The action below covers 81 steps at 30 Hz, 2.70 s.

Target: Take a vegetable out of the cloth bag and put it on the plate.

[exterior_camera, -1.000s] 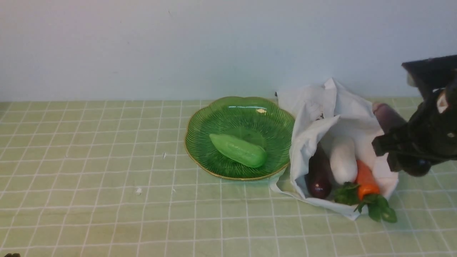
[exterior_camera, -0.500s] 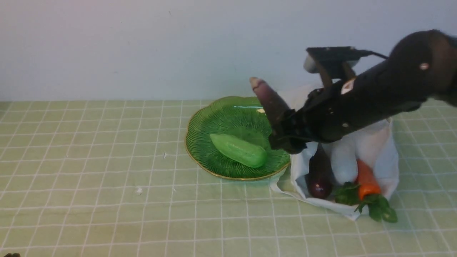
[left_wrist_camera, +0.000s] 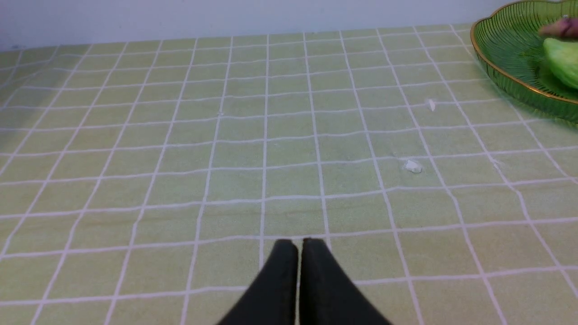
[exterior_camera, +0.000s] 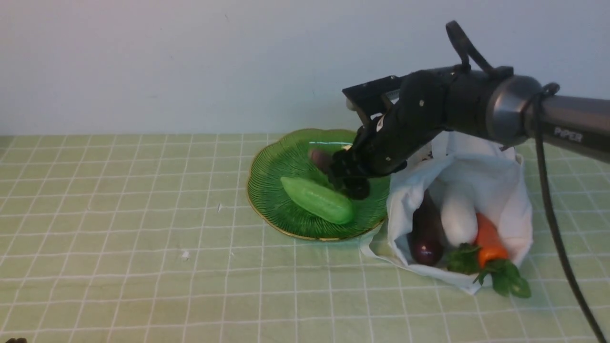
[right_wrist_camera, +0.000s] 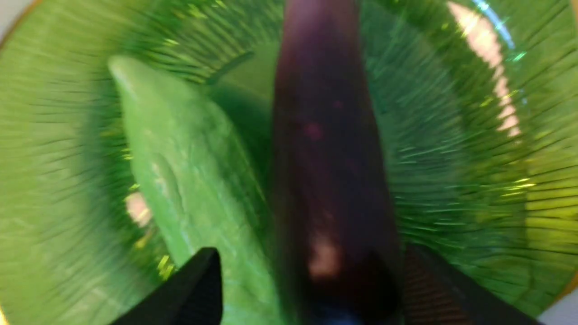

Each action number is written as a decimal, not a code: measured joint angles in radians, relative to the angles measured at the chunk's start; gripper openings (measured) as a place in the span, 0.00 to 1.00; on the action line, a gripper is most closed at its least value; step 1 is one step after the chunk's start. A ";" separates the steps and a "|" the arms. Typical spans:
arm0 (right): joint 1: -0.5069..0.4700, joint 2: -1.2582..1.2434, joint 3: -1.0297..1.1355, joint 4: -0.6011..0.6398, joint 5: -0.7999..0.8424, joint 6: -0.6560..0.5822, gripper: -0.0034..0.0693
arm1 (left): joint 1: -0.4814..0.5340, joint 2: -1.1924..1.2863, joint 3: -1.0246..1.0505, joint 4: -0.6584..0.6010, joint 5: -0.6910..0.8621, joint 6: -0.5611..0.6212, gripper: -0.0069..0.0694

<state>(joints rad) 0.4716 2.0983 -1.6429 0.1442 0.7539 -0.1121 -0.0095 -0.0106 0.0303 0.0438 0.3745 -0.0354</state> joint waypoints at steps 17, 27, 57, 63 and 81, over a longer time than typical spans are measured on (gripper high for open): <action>0.001 -0.258 -0.276 -0.041 0.466 0.035 0.48 | 0.000 0.000 0.000 0.000 0.000 0.000 0.08; 0.002 -0.639 -0.223 -0.003 0.508 0.035 0.04 | 0.000 0.000 0.000 0.000 0.000 0.000 0.08; 0.002 -1.772 1.218 -0.018 -0.531 0.035 0.03 | 0.000 0.000 0.000 0.000 0.000 0.000 0.08; 0.002 -1.772 1.219 -0.018 -0.531 0.035 0.03 | 0.000 0.000 0.000 0.000 0.000 0.000 0.08; -0.010 -1.837 1.259 -0.081 -0.524 0.028 0.03 | 0.000 0.000 0.000 0.000 0.000 0.000 0.08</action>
<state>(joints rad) 0.4613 0.2613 -0.3840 0.0637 0.2297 -0.0838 -0.0095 -0.0106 0.0303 0.0438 0.3745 -0.0354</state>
